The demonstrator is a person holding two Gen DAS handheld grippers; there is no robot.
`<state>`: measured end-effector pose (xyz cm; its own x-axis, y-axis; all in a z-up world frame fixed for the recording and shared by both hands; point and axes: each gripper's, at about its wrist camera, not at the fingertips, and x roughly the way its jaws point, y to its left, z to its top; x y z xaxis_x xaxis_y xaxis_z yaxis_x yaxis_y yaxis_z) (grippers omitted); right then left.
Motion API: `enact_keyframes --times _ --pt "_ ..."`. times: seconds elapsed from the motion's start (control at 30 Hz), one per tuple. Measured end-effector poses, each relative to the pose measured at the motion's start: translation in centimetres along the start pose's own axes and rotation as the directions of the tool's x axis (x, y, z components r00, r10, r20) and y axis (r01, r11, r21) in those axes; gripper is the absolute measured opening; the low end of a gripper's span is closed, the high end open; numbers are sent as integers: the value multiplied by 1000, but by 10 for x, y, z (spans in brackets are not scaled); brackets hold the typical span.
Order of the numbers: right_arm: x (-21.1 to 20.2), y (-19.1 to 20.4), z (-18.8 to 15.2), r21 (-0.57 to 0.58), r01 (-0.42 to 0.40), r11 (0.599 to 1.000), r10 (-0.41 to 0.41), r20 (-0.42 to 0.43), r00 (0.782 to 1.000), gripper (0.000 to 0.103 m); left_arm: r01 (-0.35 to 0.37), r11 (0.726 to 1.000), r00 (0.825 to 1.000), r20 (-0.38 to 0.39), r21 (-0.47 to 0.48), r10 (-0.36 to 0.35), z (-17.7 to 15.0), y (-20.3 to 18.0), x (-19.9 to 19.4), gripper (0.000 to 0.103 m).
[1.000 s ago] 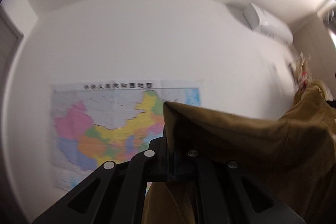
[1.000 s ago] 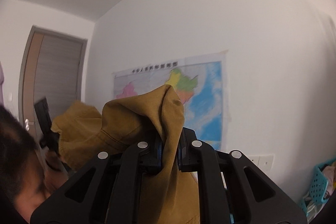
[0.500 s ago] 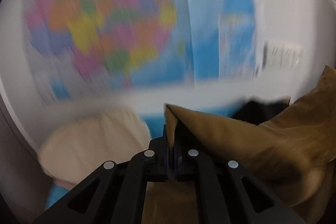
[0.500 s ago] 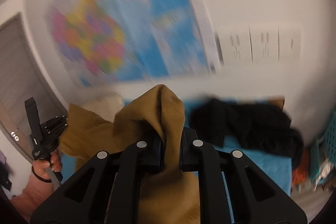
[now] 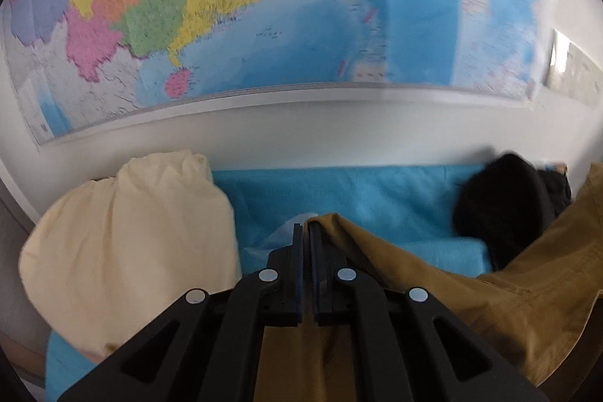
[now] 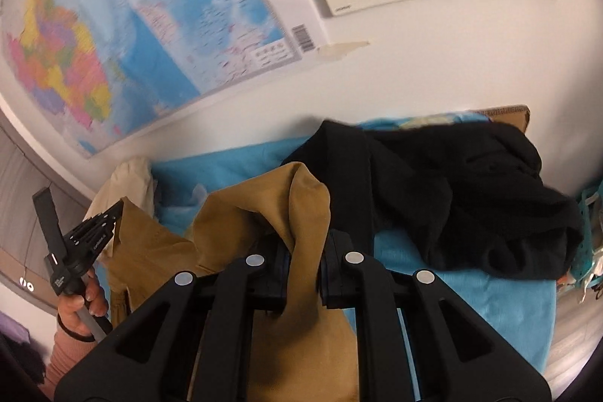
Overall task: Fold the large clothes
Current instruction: 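Shake and spread the jacket flat on the bed with both tools, releasing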
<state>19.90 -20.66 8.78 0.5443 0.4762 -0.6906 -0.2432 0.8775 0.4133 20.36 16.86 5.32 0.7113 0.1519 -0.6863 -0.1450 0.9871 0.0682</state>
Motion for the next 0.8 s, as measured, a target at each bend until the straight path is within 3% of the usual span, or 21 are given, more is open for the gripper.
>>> enact_keyframes --times 0.07,0.17,0.2,0.23,0.33,0.37,0.4,0.43,0.5,0.57,0.63,0.73,0.8 --pt "8 -7 9 27 27 999 -27 4 1000 11 -18 1000 1000 -23 4 18 12 -1 16 3" --pt "39 -23 11 75 68 995 -63 -70 996 12 -47 999 994 -99 20 48 14 -5 47 7" --pt "54 -29 7 88 80 993 -71 -102 992 18 -45 999 991 -129 15 47 12 -6 57 12" --pt "62 -33 4 96 89 991 -77 -124 989 34 -46 998 985 -164 36 51 6 -10 71 14" --pt "71 -47 -6 131 115 985 -96 -145 985 65 -67 995 985 -155 74 78 -6 -13 79 25" --pt "65 -51 -7 137 100 986 -81 -137 987 70 -49 995 986 -153 85 62 -9 -14 76 37" --pt "58 -53 -7 137 87 987 -70 -126 990 78 -25 996 989 -145 89 38 -11 -13 70 48" --pt "42 -56 -10 136 67 988 -54 -100 994 86 13 995 992 -126 98 0 -13 -12 61 51" --pt "23 -54 -16 108 26 994 -17 -84 996 89 93 988 993 -87 125 -83 -16 -10 39 58" --pt "-3 -44 -33 38 -32 999 35 -91 995 92 184 971 983 -55 150 -178 -21 -8 16 66" --pt "-24 -29 -60 -41 -91 995 85 -134 987 96 284 941 959 -59 183 -278 -28 -13 -1 74" --pt "-44 -8 -103 -146 -115 983 85 -195 977 96 424 877 905 -150 225 -398 -42 -37 0 74" --pt "-48 -4 -122 -169 -111 979 69 -239 969 92 451 857 890 -199 251 -410 -50 -60 10 74"
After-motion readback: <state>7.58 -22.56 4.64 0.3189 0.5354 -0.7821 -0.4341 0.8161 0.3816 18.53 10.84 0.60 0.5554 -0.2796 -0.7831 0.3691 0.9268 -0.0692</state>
